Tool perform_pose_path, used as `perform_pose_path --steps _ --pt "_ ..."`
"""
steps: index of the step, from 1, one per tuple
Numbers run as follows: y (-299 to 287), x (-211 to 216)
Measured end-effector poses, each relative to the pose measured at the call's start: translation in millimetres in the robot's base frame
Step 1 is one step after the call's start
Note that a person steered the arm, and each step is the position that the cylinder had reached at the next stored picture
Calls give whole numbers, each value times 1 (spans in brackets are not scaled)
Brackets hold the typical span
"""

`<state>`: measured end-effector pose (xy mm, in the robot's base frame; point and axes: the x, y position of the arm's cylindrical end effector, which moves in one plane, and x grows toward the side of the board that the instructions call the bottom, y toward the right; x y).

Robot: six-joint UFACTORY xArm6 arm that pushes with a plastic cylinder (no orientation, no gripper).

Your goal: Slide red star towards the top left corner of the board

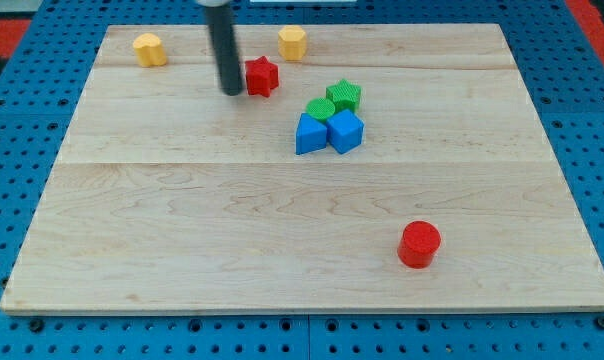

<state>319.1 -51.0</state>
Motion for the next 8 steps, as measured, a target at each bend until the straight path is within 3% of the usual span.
perform_pose_path --steps 1,2,3,7,8 --pt "51 -37" --pt "-8 -29" --pt "-15 -46" --pt "204 -72" --pt "213 -66"
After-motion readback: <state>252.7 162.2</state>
